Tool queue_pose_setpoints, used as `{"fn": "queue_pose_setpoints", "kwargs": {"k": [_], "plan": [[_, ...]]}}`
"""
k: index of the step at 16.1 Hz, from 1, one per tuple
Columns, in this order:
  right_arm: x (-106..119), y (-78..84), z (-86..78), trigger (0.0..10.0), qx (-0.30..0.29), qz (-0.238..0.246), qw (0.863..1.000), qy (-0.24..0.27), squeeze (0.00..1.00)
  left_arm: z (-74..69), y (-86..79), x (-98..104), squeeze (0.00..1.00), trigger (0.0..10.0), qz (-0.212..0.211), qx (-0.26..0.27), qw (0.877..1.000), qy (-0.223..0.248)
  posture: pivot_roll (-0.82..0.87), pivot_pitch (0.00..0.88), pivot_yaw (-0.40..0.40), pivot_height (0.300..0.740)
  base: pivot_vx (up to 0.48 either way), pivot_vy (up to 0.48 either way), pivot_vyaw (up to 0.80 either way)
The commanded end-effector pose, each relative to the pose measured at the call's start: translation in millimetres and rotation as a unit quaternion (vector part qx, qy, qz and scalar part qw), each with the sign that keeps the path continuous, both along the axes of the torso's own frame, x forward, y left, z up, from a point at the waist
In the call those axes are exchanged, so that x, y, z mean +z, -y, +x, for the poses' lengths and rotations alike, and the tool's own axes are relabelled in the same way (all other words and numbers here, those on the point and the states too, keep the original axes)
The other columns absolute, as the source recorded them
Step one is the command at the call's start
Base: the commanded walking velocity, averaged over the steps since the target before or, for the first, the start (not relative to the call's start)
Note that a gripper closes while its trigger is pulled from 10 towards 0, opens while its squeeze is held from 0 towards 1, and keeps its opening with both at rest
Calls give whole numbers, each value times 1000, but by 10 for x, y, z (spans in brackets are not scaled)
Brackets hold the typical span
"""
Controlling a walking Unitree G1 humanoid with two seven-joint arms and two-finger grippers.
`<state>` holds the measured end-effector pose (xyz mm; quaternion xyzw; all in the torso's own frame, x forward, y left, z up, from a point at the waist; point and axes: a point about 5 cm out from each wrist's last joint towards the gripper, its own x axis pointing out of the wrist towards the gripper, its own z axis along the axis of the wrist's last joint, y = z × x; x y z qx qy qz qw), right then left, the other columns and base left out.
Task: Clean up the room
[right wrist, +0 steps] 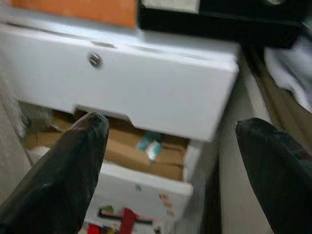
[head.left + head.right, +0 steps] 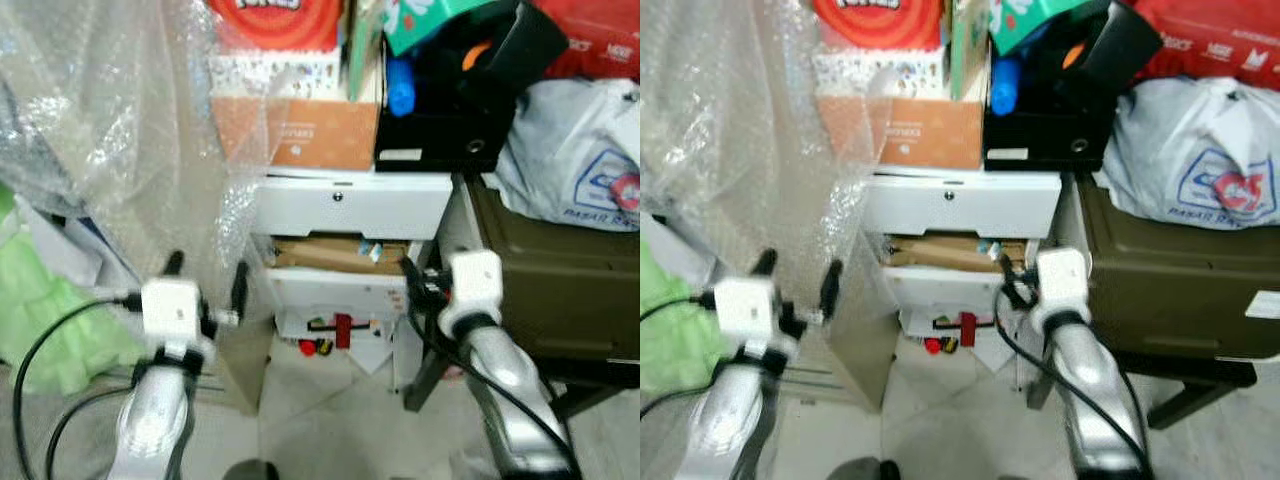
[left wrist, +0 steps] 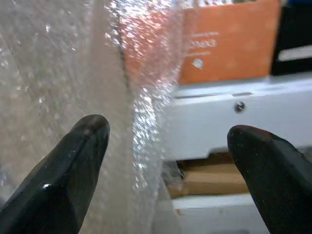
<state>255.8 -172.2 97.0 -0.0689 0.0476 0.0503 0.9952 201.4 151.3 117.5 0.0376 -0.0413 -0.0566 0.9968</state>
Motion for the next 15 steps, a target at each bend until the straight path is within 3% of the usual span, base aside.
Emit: {"fn": "queue_pose_setpoints", "kwargs": {"k": [1, 3, 7, 10, 15], "plan": [[98, 2, -26, 10000, 7, -6, 1000, 15, 0, -60, -44, -3, 0, 10000, 5, 4, 1000, -9, -115, 26, 38, 740, 0, 0, 0], [82, 10, -78, 10000, 18, -20, 1000, 9, 0, -127, -135, -55, 0, 10000, -7, 30, 999, -28, -111, 31, 37, 740, 0, 0, 619], [111, -41, -45, 10000, 29, -11, 999, 10, 0, -113, -124, -16, 0, 10000, -6, 29, 999, -26, -108, 30, 34, 740, 0, 0, 800], [136, -87, -24, 10000, 54, -31, 998, 21, 0, -107, -136, -23, 0, 10000, -4, 36, 999, -27, -106, 33, 26, 740, 0, 0, 800], [190, -93, 170, 10000, 47, -26, 998, 31, 0, -65, -274, -78, 0, 10000, 18, 108, 994, -30, -81, 15, 0, 740, 0, 0, 800]]}}
